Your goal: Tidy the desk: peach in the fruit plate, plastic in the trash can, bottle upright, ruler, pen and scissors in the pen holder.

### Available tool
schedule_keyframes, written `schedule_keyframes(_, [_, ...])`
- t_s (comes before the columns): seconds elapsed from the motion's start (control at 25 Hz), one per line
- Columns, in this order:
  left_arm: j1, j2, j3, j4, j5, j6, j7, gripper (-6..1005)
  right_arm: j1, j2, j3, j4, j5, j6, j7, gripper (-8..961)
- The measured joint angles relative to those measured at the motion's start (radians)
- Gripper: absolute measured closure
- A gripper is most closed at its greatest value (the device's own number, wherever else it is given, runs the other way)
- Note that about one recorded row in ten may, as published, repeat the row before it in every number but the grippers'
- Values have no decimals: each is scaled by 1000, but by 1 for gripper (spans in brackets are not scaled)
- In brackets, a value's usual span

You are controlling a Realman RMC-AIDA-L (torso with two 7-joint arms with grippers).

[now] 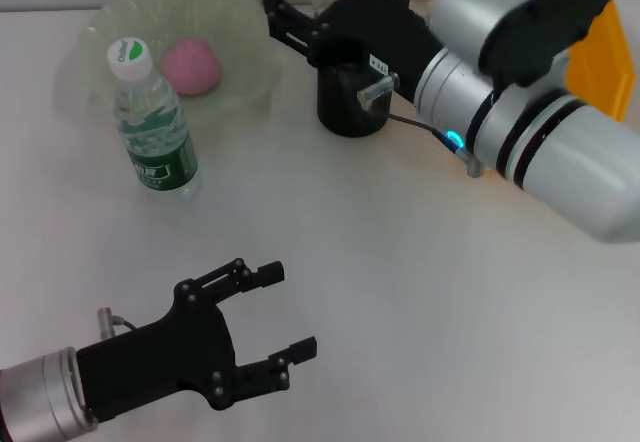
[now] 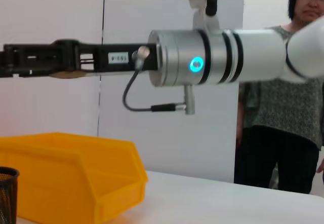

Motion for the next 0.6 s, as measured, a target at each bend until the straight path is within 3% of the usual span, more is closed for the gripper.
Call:
schedule_keyframes(0.12, [4,0,-1,0,0,1,0,198,2,-7,63,-143,37,-218,-19,205])
schedule_keyframes(0.16, [5,0,-1,0,0,1,0,198,6,-12,111,-240,102,-358,-88,200])
schedule_keyframes(0.24, [6,0,-1,0,0,0,2,198,6,-13,135,-271,150,-416,-142,199])
schedule_keyframes(0.32, [6,0,-1,0,0,0,9,198,-1,-12,200,-329,305,-542,-302,199])
schedule_keyframes(0.36, [6,0,-1,-1,0,1,11,198,-22,0,275,-354,512,-662,-496,200])
schedule_keyframes(0.4, [6,0,-1,-1,0,1,13,198,-22,0,275,-354,512,-662,-496,200])
schedule_keyframes(0.44, [6,0,-1,0,0,2,13,198,-48,11,359,-352,701,-787,-682,200])
schedule_keyframes(0.48, [6,0,-1,0,0,2,13,198,-61,14,398,-343,788,-853,-772,200])
schedule_keyframes(0.52, [6,0,-1,0,0,2,13,198,-61,14,398,-343,788,-853,-772,200])
schedule_keyframes(0.56, [6,0,-2,1,0,4,13,198,-84,14,472,-305,911,-985,-901,200])
schedule_keyframes(0.6, [6,0,-2,1,0,4,13,198,-84,14,472,-305,911,-985,-901,200])
